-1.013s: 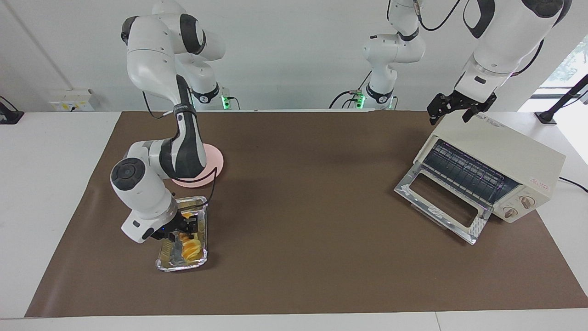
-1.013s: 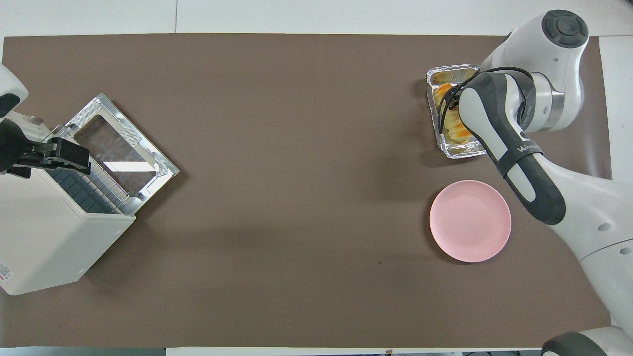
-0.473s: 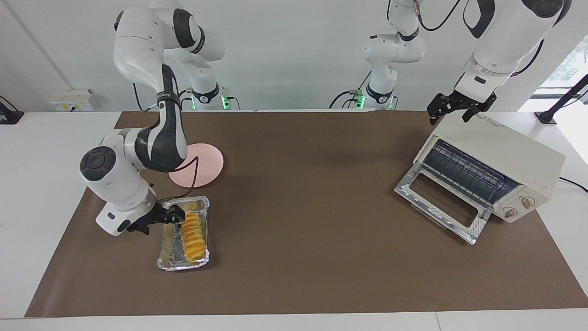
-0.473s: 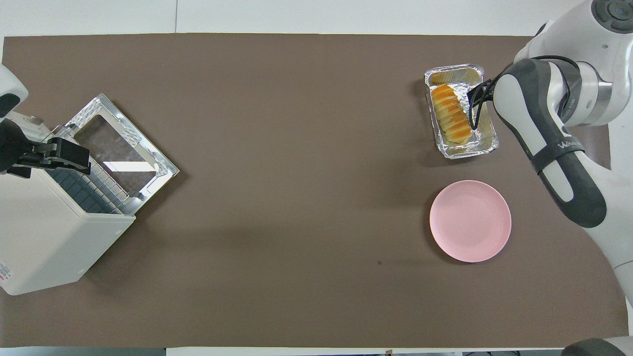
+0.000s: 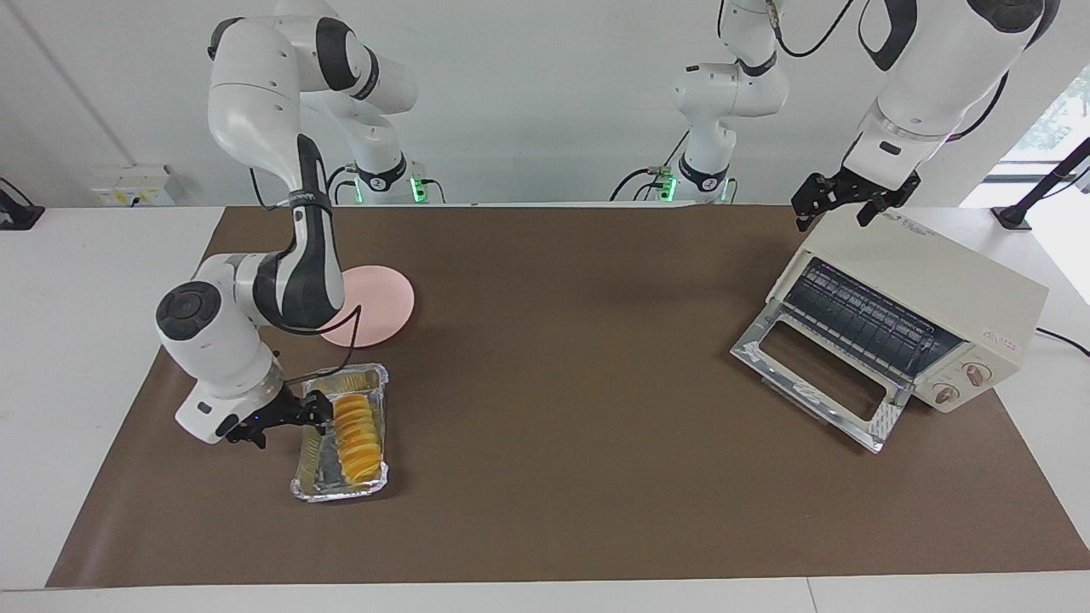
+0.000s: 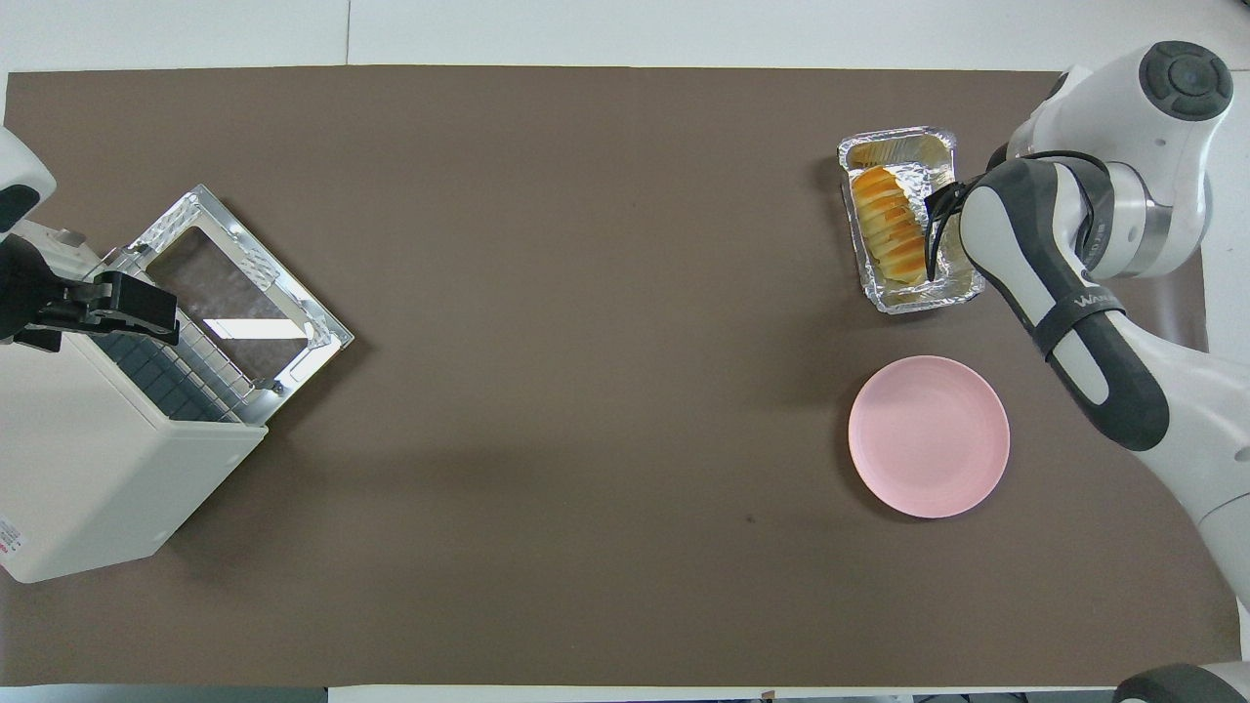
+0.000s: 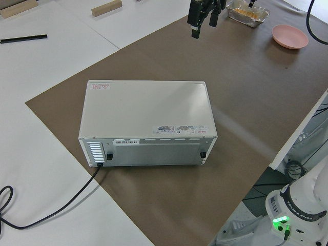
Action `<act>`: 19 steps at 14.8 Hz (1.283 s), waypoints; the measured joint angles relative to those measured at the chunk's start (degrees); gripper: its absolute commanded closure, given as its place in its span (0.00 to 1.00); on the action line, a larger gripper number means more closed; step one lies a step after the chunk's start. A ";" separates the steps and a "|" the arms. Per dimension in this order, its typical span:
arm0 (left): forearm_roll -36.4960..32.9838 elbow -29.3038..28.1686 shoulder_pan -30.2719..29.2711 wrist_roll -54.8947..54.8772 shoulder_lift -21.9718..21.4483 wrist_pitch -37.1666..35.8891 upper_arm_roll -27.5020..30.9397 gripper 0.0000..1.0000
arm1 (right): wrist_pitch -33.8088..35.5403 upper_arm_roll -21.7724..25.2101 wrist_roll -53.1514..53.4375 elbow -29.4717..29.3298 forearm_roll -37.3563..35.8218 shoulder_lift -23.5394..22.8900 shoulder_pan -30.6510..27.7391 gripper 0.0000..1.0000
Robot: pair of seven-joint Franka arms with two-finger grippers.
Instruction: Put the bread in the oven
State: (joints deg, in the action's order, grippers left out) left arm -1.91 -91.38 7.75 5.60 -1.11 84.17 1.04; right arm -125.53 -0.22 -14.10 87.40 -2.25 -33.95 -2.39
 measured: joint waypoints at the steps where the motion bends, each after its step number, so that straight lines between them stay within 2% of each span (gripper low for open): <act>1: 0.00 0.00 0.00 0.00 0.00 0.00 0.00 0.00 | -1.31 0.00 0.00 1.16 -0.27 0.02 0.00 0.43; 2: 0.00 0.00 0.00 0.00 0.00 0.00 0.00 0.00 | -1.86 0.00 0.00 1.85 -0.43 0.04 0.00 0.67; 3: 0.00 0.00 0.00 0.00 0.00 0.00 0.00 0.00 | -1.88 -0.01 0.00 2.11 -0.46 0.12 0.00 0.98; 15: 0.00 0.00 0.00 0.00 0.00 0.00 0.00 0.00 | -1.25 -0.31 0.01 2.50 -0.36 1.10 0.09 1.00; 19: 0.00 0.00 0.00 0.00 0.00 0.00 0.00 0.00 | 5.22 -0.75 0.61 -0.61 0.60 1.58 0.40 1.00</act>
State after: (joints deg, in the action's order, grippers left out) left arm -1.91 -91.38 7.75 5.60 -1.11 84.17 1.04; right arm -120.31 -0.97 -13.49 86.80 -1.65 -32.37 -1.98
